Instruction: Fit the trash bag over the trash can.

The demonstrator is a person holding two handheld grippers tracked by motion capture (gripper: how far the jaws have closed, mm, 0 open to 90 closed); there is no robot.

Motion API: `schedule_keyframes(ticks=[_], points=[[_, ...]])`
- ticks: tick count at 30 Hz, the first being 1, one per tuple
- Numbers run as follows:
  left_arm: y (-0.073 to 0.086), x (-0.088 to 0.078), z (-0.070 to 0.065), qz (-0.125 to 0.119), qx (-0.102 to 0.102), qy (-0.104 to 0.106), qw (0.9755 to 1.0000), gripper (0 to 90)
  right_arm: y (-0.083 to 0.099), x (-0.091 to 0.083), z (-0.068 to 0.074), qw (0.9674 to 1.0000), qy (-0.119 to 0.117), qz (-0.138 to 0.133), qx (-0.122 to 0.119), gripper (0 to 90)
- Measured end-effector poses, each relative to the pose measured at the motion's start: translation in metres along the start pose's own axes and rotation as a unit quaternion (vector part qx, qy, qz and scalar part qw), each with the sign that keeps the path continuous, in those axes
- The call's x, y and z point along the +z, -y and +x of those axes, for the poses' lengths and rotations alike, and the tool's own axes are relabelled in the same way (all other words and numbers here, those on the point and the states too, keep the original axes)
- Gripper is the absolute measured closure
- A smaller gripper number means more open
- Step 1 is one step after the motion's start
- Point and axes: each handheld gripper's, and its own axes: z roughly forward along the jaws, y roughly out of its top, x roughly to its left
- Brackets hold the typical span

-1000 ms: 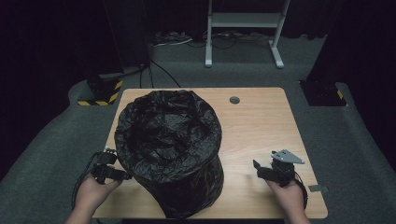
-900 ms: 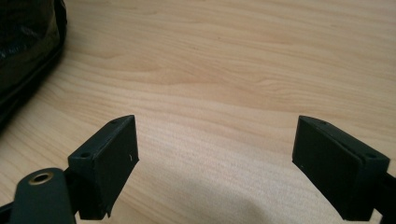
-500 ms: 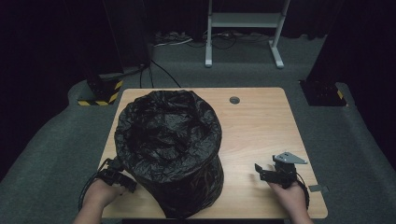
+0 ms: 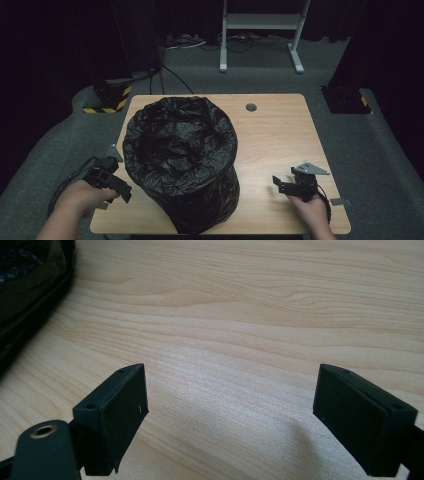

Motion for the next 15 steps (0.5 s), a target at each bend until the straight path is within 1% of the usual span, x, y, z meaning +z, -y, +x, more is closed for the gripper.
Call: schedule_keyframes(ticks=[1,2,3,4,8,9,11,12,13,14,15], points=[[0.001,-0.007,-0.001,-0.003,-0.003,0.0,1.0,6.4,0.0,0.0,0.0,1.0,-0.001,0.001,0.0,14.0],[0.001,-0.018,-0.003,-0.007,-0.004,-0.004,1.0,6.4,0.0,0.001,0.0,1.0,-0.002,0.002,0.001,14.0],[0.002,-0.025,-0.004,-0.011,-0.009,-0.004,0.9999,6.4,0.001,0.001,0.0,1.0,-0.002,0.003,0.002,14.0],[0.003,-0.034,-0.006,-0.019,-0.017,-0.002,0.9997,6.4,0.001,0.001,0.0,1.0,-0.003,0.002,0.001,14.0],[0.005,-0.072,-0.014,-0.038,-0.027,0.007,0.9989,7.0,0.002,0.003,-0.001,1.0,-0.004,0.008,0.001,14.0],[0.005,-0.078,-0.015,-0.041,-0.025,0.007,0.9988,7.3,0.002,0.004,-0.001,0.9999,-0.005,0.01,0.003,14.0],[0.005,-0.093,-0.019,-0.043,-0.03,0.013,0.9985,8.1,0.003,0.005,-0.001,0.9999,-0.005,0.013,0.005,14.0],[0.005,-0.102,-0.022,-0.044,-0.028,0.011,0.9986,8.3,0.003,0.005,-0.001,0.9998,-0.005,0.016,0.007,14.0],[0.005,-0.107,-0.024,-0.044,-0.031,0.012,0.9985,8.8,0.003,0.005,-0.001,0.9998,-0.005,0.017,0.007,14.0],[0.004,-0.116,-0.028,-0.046,-0.03,0.01,0.9985,9.5,0.003,0.005,-0.001,0.9998,-0.005,0.016,0.006,14.0],[0.004,-0.122,-0.03,-0.047,-0.03,0.008,0.9984,10.4,0.003,0.006,-0.002,0.9999,-0.005,0.015,0.006,14.0]])
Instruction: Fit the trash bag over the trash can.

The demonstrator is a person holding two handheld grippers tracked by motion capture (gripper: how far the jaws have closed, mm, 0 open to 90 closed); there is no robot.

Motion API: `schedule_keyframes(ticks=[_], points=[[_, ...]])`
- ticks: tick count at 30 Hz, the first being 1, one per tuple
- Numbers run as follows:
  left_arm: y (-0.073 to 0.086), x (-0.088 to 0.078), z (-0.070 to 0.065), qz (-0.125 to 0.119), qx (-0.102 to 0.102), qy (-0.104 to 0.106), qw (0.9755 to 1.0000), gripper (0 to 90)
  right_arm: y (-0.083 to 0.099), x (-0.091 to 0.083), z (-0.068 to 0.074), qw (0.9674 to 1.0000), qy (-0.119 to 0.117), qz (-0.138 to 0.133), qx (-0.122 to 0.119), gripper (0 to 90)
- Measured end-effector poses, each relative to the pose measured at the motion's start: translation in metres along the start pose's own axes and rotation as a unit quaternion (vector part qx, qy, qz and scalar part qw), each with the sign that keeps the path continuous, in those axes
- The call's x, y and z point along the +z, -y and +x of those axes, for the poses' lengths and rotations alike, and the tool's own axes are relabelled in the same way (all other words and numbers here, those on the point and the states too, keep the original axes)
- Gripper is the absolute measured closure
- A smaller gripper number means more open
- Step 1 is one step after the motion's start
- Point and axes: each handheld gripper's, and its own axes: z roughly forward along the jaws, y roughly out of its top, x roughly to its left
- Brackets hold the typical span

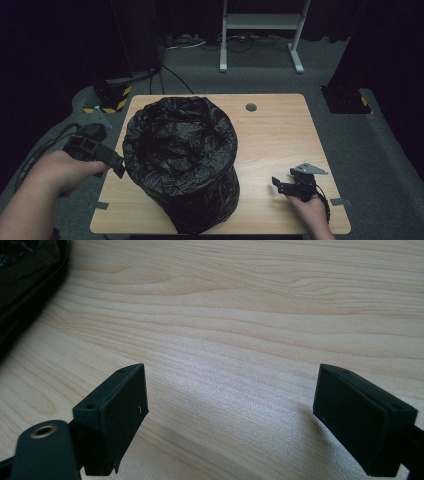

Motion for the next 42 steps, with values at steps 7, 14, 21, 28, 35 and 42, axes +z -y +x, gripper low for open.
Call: schedule_keyframes(ticks=[7,14,21,28,35,42], points=[[-0.015,-0.044,-0.033,-0.04,0.025,0.006,0.9989,14.5,0.0,0.001,0.0,0.9999,0.0,0.009,0.006,14.0],[-0.045,-0.057,-0.082,-0.062,0.078,0.0,0.995,29.4,0.0,0.002,-0.001,0.9998,-0.002,0.014,0.011,14.0],[-0.083,-0.047,-0.119,-0.076,0.107,-0.012,0.9913,40.3,-0.001,0.002,-0.003,0.9997,-0.006,0.016,0.018,14.1],[-0.125,-0.025,-0.136,-0.116,0.089,-0.038,0.9885,36.1,-0.001,0.003,-0.003,0.9997,-0.005,0.018,0.016,14.1],[-0.156,0.001,-0.142,-0.144,0.072,-0.046,0.9858,41.9,-0.001,0.003,-0.002,0.9997,-0.007,0.018,0.013,14.2],[-0.165,0.031,-0.143,-0.153,0.087,-0.059,0.9826,72.6,-0.001,0.003,-0.002,0.9997,-0.008,0.018,0.011,14.4]])
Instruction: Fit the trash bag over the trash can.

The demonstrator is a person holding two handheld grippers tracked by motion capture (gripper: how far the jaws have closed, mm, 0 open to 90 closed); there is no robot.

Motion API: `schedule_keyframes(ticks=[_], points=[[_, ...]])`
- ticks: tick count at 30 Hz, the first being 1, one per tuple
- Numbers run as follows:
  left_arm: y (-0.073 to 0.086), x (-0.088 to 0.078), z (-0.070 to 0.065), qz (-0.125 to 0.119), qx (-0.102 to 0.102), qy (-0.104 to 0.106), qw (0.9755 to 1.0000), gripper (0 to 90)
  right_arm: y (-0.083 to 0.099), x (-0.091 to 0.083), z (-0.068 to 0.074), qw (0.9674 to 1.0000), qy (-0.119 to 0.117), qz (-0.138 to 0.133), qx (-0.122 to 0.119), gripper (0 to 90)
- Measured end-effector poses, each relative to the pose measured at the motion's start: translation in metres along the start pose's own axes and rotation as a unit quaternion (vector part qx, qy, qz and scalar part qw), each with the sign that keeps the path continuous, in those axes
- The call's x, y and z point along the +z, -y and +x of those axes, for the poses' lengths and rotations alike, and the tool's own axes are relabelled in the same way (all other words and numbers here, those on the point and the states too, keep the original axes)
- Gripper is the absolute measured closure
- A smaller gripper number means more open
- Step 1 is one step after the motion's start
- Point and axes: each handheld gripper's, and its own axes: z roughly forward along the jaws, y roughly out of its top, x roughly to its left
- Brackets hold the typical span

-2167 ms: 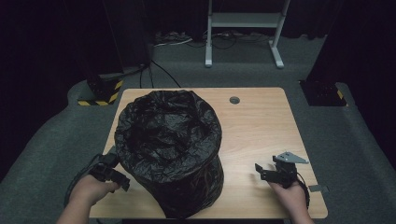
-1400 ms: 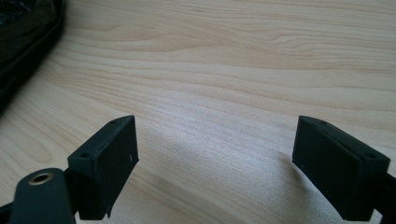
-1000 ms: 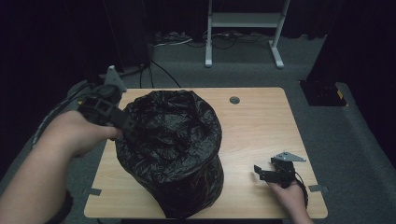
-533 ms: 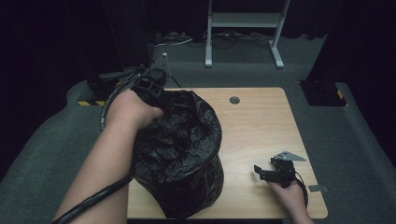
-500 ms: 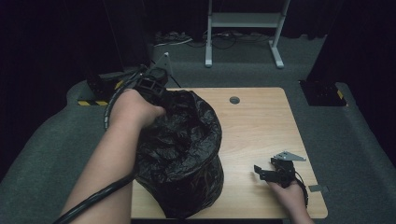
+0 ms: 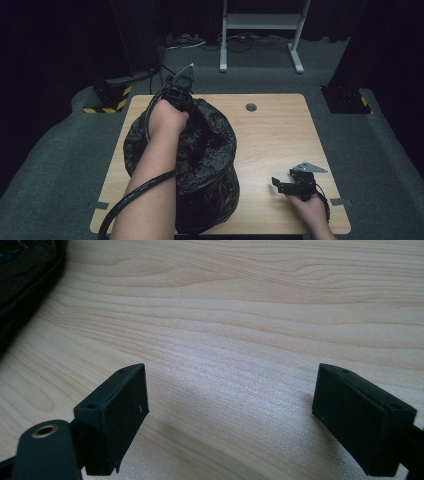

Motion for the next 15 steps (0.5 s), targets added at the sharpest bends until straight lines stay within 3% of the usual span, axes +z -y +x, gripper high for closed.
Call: schedule_keyframes(ticks=[5,9,12,15], points=[[0.007,0.031,-0.001,0.023,0.0,0.007,0.9997,73.9,0.0,0.0,0.001,1.0,0.001,0.001,-0.002,14.6],[0.011,0.05,-0.003,0.042,0.007,0.011,0.999,63.3,0.0,0.0,0.001,1.0,0.001,0.002,-0.002,14.6],[0.012,0.049,-0.005,0.054,0.013,0.009,0.9984,51.7,0.0,0.0,0.001,1.0,0.001,0.002,-0.003,14.7],[0.01,0.026,-0.008,0.064,0.03,0.01,0.9975,47.9,0.0,0.0,0.002,1.0,0.003,0.004,-0.006,14.6]])
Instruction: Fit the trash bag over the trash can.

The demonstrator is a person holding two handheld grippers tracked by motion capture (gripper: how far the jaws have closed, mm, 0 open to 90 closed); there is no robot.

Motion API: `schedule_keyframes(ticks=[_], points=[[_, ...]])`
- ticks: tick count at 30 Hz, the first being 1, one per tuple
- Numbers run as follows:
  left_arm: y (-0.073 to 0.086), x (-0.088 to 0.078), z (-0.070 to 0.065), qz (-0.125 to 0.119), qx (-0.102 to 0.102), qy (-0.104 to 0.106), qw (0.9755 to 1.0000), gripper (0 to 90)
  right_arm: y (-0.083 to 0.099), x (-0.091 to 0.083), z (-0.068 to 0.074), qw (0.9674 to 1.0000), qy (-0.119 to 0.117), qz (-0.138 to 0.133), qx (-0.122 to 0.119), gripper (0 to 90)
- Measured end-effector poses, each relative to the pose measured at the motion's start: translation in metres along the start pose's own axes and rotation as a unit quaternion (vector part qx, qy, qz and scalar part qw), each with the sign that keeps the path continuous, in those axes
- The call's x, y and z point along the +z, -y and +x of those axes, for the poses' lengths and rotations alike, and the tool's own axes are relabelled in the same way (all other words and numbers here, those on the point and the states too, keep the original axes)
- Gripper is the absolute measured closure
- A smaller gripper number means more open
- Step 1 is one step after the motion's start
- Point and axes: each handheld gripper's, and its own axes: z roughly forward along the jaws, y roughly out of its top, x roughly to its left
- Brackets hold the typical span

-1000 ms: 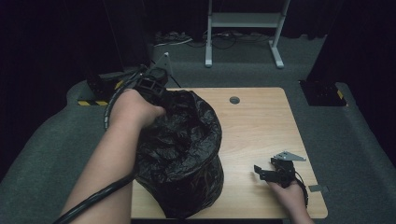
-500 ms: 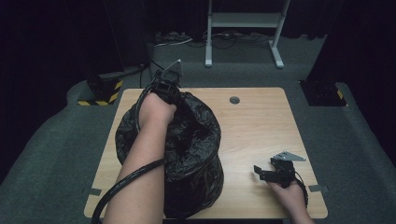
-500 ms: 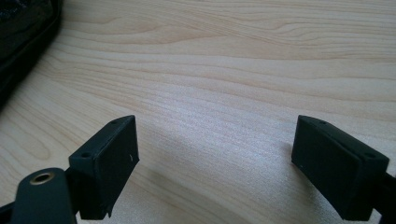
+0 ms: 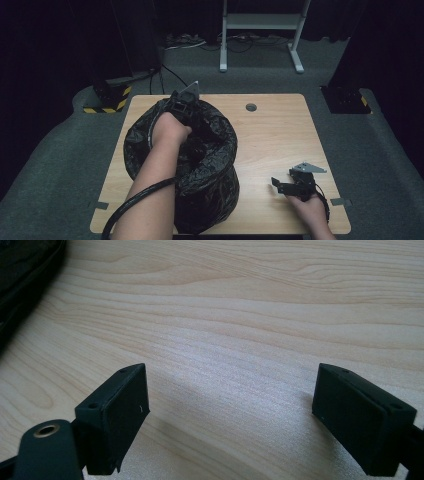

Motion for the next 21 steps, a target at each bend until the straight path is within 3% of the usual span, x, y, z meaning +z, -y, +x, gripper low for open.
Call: schedule_keyframes(ticks=[2,4,7,9,13,15,17,19,20,21], points=[[0.0,-0.023,-0.005,0.0,0.018,-0.001,0.9998,51.1,0.0,0.0,0.0,1.0,0.001,0.0,0.0,14.6],[-0.001,-0.046,-0.009,-0.015,0.031,-0.006,0.9994,60.2,0.0,0.001,0.001,1.0,0.001,0.001,-0.002,14.6],[-0.008,-0.062,-0.013,-0.036,0.027,0.001,0.999,60.5,0.0,0.001,0.002,1.0,0.002,0.002,-0.006,14.6],[-0.015,-0.051,-0.018,-0.032,0.02,0.016,0.9992,57.8,0.0,0.001,0.002,1.0,0.002,0.002,-0.006,14.6],[-0.021,-0.007,-0.035,-0.007,0.022,0.054,0.9982,52.5,0.0,0.001,0.001,1.0,-0.002,0.0,-0.002,14.9],[-0.018,0.008,-0.036,-0.012,0.012,0.078,0.9968,48.5,0.0,0.001,0.001,1.0,-0.002,0.001,-0.001,14.9],[-0.013,0.017,-0.034,-0.008,0.009,0.08,0.9967,43.2,0.0,0.001,0.001,1.0,-0.001,0.002,-0.004,14.8],[-0.008,0.009,-0.031,0.001,0.023,0.068,0.9974,38.9,0.0,0.001,0.001,1.0,-0.001,0.002,-0.004,14.8],[-0.005,-0.002,-0.028,-0.005,0.027,0.059,0.9979,38.7,-0.001,0.001,0.001,1.0,-0.001,0.002,-0.004,14.8],[0.0,-0.024,-0.02,-0.018,0.031,0.039,0.9986,39.6,-0.001,0.001,0.002,1.0,-0.001,0.002,-0.004,14.8]])
